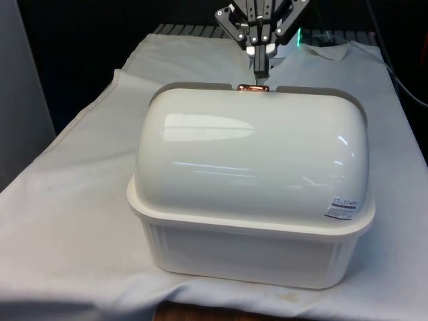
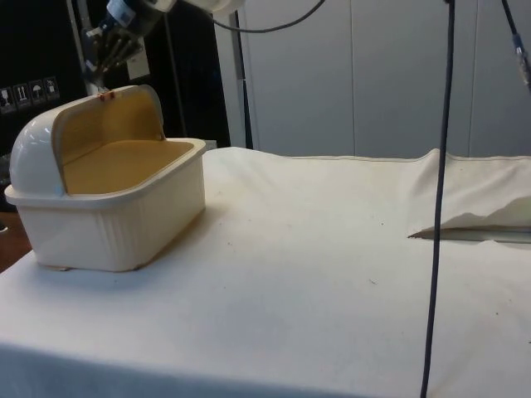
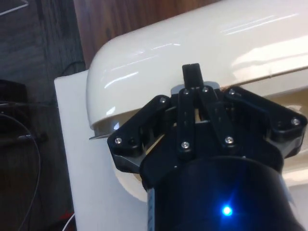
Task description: Open the lid, then close it.
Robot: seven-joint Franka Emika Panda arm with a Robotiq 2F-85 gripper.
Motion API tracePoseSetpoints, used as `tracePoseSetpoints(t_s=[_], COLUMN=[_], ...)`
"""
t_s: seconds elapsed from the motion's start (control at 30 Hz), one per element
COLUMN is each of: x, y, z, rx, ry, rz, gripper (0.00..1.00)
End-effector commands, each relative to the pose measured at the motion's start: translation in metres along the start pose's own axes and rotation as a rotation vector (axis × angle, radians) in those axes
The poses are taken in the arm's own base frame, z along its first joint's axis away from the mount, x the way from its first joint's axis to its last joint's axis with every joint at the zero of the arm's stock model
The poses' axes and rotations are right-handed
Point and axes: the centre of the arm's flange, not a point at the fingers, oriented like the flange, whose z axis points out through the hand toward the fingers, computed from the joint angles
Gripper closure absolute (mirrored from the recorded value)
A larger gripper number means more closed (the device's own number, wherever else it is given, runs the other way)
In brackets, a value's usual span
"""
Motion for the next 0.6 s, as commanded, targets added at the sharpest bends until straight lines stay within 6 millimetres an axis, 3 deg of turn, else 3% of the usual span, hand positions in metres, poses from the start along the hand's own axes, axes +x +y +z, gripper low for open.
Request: tracePoseSetpoints(t_s=[0.0,0.47,0.57], x=[-0.003,-0.014,-0.023], y=[-0.004,-0.019,-0.014], z=[-0.001,0.005,0.012], rx=[0.003,0.026,0.016], ry=[-0.004,-0.035,-0.068], rz=[0.006,-0.008,0.001], gripper=[1.0,1.0,1.0])
